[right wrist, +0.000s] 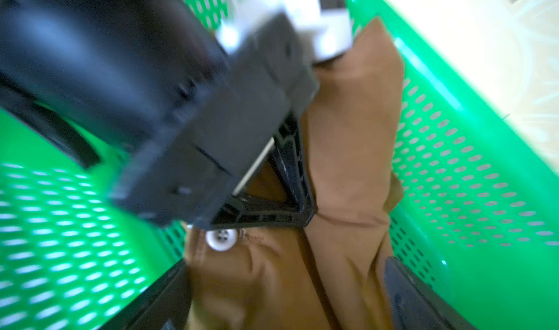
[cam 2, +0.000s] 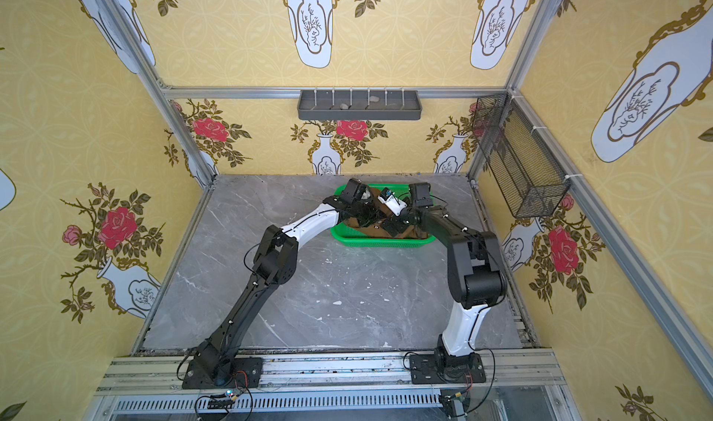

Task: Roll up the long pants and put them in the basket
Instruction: Place the long pant in the bin, then reset both arms

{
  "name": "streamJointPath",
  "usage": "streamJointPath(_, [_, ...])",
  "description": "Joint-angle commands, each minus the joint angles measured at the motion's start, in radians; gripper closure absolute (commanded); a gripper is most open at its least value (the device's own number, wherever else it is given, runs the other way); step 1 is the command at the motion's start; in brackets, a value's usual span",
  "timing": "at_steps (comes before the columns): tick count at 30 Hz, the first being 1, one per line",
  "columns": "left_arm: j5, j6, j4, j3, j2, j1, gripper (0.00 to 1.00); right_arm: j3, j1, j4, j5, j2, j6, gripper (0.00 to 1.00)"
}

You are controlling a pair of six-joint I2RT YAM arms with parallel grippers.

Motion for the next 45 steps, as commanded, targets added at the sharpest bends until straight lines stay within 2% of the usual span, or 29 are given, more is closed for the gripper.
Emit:
streamJointPath(1, [-0.115, 0.042, -0.318, 0.002, 0.052, 0.001, 0.89, -0.001, -0.007, 0.04, 0.055, -0.105, 0.053, 0.02])
streamJointPath(6, [-0.126, 0.06, -0.346, 0.024, 0.057, -0.001, 0.89, -0.031, -0.003, 0.066, 0.196, -0.267, 0.092, 0.03])
streamJointPath(8, [-0.097, 0.056, -0.331, 0.023, 0.055, 0.003, 0.89, -0.056, 0.018, 0.094, 0.288, -0.348, 0.112, 0.03])
streamJointPath(10, [-0.034, 0.037, -0.238, -0.021, 0.015, 0.008, 0.9, -0.089, 0.066, 0.08, 0.325, -0.458, 0.131, 0.03])
streamJointPath(13, [0.003, 0.027, -0.089, -0.117, -0.121, 0.008, 0.89, -0.158, 0.163, 0.043, 0.369, -0.62, 0.204, 0.03])
streamJointPath(17, [0.011, 0.091, -0.095, -0.178, -0.325, 0.009, 0.89, -0.209, 0.202, -0.06, 0.294, -0.759, 0.436, 0.03])
streamJointPath(19, [-0.001, 0.126, -0.073, -0.252, -0.459, 0.008, 0.89, -0.207, 0.247, -0.12, 0.416, -0.817, 0.657, 0.03])
streamJointPath(22, [-0.051, 0.207, -0.078, -0.38, -0.684, 0.003, 0.89, -0.165, 0.334, -0.274, 0.496, -0.897, 0.796, 0.03])
streamJointPath(24, [-0.171, 0.315, -0.147, -0.482, -0.857, -0.018, 0.89, -0.142, 0.383, -0.338, 0.504, -0.941, 0.796, 0.02])
streamJointPath(26, [-0.38, 0.424, -0.207, -0.601, -1.032, -0.058, 0.89, -0.184, 0.392, -0.312, 0.475, -0.971, 0.775, 0.02])
streamJointPath(29, [-0.605, 0.526, -0.238, -0.847, -1.298, -0.073, 0.85, -0.325, 0.389, -0.221, 0.618, -0.954, 0.869, 0.02])
streamJointPath(32, [-0.862, 0.568, -0.291, -1.061, -1.519, -0.072, 0.81, -0.494, 0.375, -0.085, 0.548, -0.891, 0.86, 0.03])
streamJointPath(33, [-0.909, 0.637, -0.251, -1.155, -1.6, -0.073, 0.8, -0.539, 0.372, -0.033, 0.525, -0.856, 0.862, 0.03])
streamJointPath(34, [-0.942, 0.685, -0.225, -1.228, -1.661, -0.071, 0.67, -0.569, 0.373, 0.006, 0.546, -0.829, 0.863, 0.02])
streamJointPath(35, [-0.986, 0.725, -0.192, -1.313, -1.733, -0.072, 0.14, -0.594, 0.367, 0.04, 0.599, -0.799, 0.89, 0.03])
streamJointPath(36, [-1.039, 0.766, -0.167, -1.383, -1.796, -0.071, 0.01, -0.622, 0.35, 0.084, 0.65, -0.79, 0.875, 0.03])
streamJointPath(37, [-1.082, 0.793, -0.148, -1.435, -1.844, -0.071, 0.01, -0.649, 0.333, 0.134, 0.699, -0.791, 0.872, 0.03])
streamJointPath(40, [-1.209, 0.848, -0.092, -1.576, -1.935, -0.046, 0.01, -0.753, 0.19, 0.291, 0.715, -0.852, 0.856, 0.03])
streamJointPath(42, [-1.19, 0.845, -0.099, -1.599, -1.942, 0.002, 0.01, -0.837, 0.071, 0.379, 0.675, -0.899, 0.849, 0.02])
streamJointPath(45, [-1.14, 0.852, -0.071, -1.615, -1.934, 0.039, 0.01, -0.854, -0.086, 0.389, 0.551, -0.895, 0.896, 0.03])
